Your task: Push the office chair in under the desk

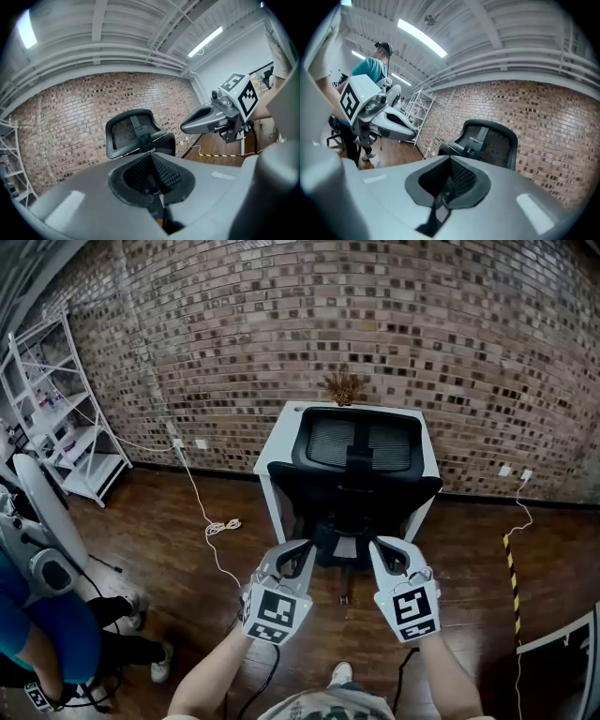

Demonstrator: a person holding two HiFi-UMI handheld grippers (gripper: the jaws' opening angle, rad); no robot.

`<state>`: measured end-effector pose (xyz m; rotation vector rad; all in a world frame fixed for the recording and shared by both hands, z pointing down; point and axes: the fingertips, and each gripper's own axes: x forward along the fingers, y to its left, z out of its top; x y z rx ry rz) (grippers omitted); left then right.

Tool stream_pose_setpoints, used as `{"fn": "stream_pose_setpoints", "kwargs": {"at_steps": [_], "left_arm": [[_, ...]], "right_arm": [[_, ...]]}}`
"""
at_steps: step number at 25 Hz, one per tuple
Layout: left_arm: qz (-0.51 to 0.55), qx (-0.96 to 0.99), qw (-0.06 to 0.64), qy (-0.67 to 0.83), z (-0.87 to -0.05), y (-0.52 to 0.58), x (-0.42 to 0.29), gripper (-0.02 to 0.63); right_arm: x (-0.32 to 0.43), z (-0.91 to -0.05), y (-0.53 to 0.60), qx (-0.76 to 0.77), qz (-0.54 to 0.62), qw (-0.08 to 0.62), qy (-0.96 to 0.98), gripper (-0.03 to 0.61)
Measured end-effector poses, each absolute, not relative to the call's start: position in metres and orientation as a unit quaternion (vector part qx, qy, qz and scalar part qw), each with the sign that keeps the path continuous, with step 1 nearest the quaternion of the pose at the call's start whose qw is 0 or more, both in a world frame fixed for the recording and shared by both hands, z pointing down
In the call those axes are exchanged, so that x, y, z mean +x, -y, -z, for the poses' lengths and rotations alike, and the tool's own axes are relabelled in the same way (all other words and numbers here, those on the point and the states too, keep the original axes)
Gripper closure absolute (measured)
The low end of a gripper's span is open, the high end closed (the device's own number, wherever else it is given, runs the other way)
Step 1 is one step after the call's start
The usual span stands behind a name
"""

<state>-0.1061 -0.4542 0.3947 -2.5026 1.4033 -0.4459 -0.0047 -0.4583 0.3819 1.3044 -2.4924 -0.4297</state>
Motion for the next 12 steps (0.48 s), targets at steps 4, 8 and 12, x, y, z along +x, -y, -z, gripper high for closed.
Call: {"fn": "stream_pose_setpoints", "kwargs": {"at_steps": [4,8,12], "left_arm": [[0.127,-0.864,0.100,-0.478,-0.393,0.414,-0.112,0.597],[0.098,-0.871,0.085,-0.474,-0.388,0.379,-0.116,0.597],[0.079,-0.876,0.070,-0.470,-0.391,0.345,-0.116,0.597]], "right_arm": [[-0.026,-0.384,0.417,0.446,0.131,0.135,0.875,0.578],[-0.040,-0.390,0.381,0.443,0.112,0.123,0.881,0.578],[-0.046,-0.395,0.345,0.448,0.089,0.104,0.884,0.578]]}}
